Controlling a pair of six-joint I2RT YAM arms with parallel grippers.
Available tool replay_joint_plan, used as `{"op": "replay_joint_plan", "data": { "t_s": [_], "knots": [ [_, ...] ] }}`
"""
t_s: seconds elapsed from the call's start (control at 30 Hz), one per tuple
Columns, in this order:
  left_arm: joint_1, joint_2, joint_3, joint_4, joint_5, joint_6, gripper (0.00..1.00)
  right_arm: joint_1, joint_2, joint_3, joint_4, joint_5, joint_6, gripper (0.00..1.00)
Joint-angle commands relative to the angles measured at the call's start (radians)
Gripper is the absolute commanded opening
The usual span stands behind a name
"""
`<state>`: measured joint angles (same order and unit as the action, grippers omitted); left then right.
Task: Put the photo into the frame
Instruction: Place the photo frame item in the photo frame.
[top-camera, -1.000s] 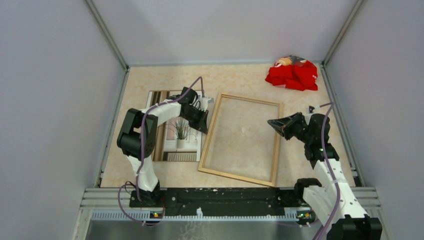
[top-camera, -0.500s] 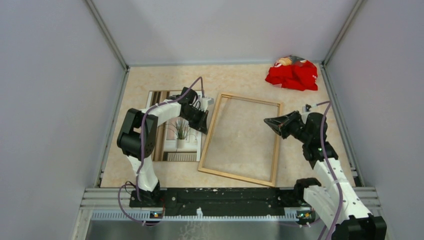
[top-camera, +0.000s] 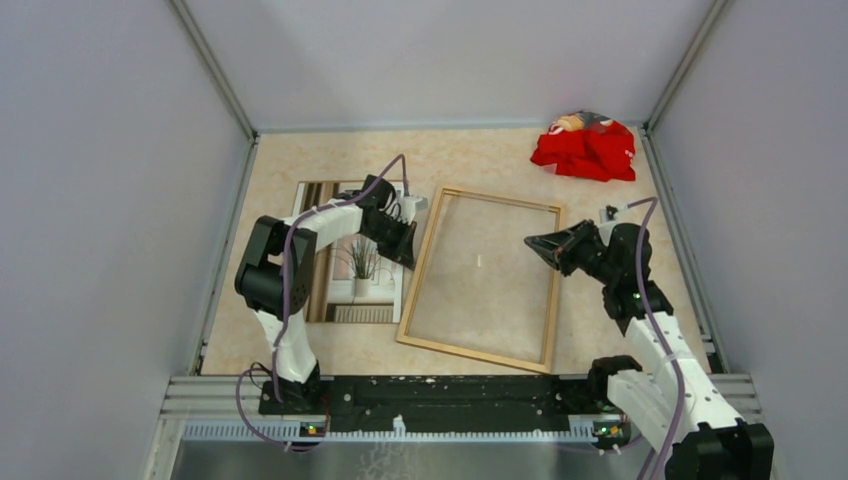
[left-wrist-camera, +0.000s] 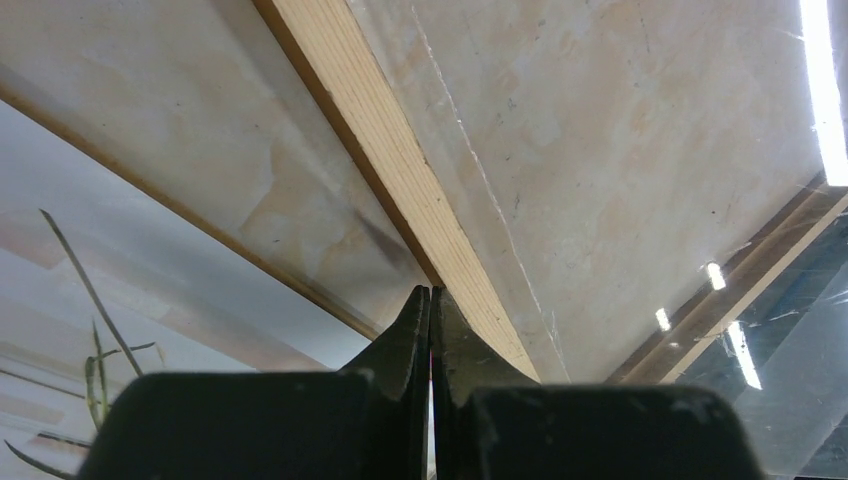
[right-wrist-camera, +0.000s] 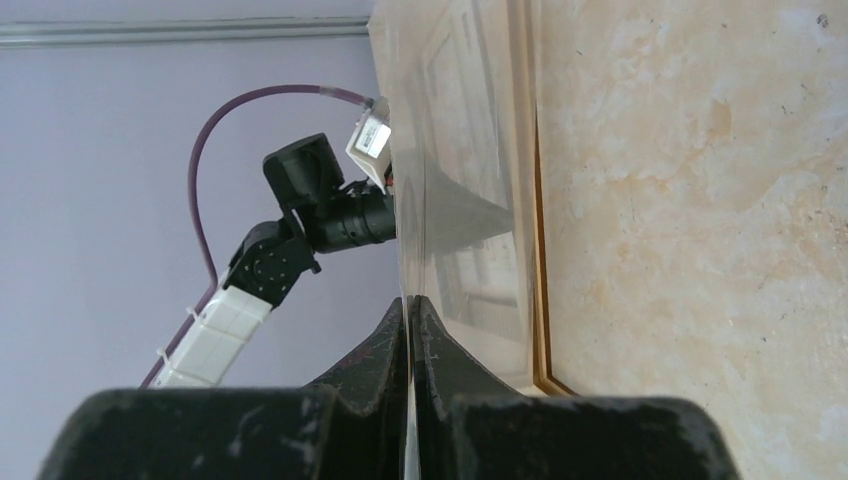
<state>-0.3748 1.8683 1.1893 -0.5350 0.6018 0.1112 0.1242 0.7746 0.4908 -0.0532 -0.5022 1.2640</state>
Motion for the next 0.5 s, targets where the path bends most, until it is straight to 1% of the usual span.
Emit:
{"op": "replay_joint_plan", "data": {
  "t_s": [0.0, 0.17, 0.33, 0.47],
  "knots": [
    [-0.002, 0.016, 0.006, -0.01, 0.016, 0.017, 0.02, 0.01, 0.011, 0.001, 0.105, -0.043, -0.021, 0.0],
    [-0.002, 0.02, 0.004, -0.01, 0.015, 0.018, 0.02, 0.01, 0.021, 0.016, 0.132, -0.075, -0.064, 0.0],
    [-0.001, 0.022, 0.009, -0.012, 0.015, 0.02, 0.02, 0.009, 0.048, 0.054, 0.103, -0.09, -0.16, 0.0],
    [-0.002, 0.023, 0.013, -0.015, 0.012, 0.023, 0.02, 0.01, 0.071, 0.052, 0.117, -0.099, -0.191, 0.0]
  ]
}}
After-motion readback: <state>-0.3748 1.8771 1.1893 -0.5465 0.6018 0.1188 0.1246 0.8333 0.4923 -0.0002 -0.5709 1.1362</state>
